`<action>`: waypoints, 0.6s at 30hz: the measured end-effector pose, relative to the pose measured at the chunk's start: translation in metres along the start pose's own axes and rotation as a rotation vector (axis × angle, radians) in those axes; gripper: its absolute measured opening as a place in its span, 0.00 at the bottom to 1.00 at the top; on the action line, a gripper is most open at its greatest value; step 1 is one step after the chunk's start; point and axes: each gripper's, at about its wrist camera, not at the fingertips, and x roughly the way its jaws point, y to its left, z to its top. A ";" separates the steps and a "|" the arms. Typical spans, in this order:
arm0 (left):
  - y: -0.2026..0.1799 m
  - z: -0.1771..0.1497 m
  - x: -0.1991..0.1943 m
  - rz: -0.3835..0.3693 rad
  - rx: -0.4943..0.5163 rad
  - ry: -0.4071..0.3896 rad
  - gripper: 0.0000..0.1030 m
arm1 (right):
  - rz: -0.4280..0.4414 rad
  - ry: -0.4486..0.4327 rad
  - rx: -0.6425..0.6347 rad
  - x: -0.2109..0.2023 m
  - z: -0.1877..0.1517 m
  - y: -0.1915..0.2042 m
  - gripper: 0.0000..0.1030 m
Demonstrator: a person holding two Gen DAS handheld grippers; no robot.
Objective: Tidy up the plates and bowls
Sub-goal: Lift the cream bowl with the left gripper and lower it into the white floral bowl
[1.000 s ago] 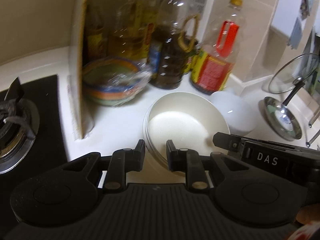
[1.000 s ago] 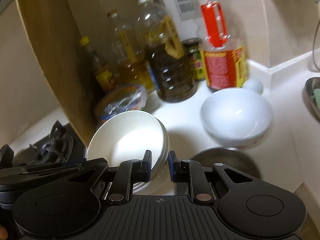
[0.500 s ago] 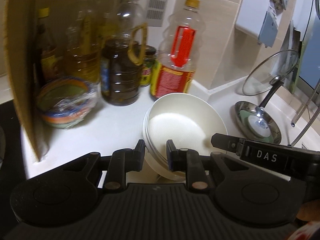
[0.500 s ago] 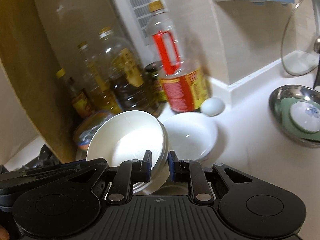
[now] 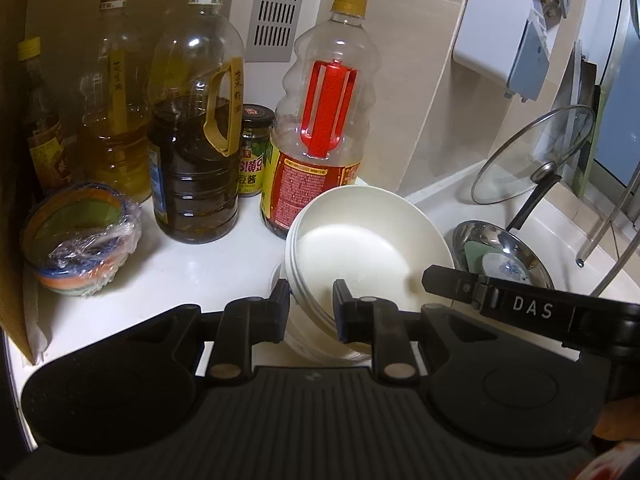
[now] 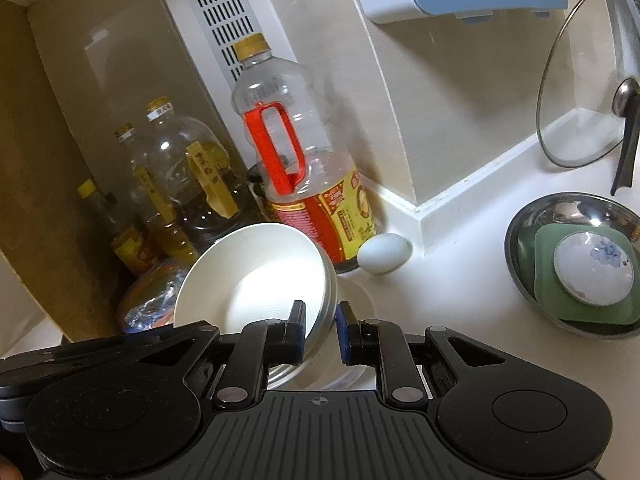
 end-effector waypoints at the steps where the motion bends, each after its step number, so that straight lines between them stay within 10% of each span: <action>1: 0.000 0.000 0.004 0.003 -0.002 0.004 0.20 | -0.002 0.004 -0.002 0.003 0.001 -0.001 0.17; 18: 0.006 0.002 0.039 0.013 -0.033 0.079 0.20 | -0.009 0.094 0.043 0.039 0.007 -0.022 0.17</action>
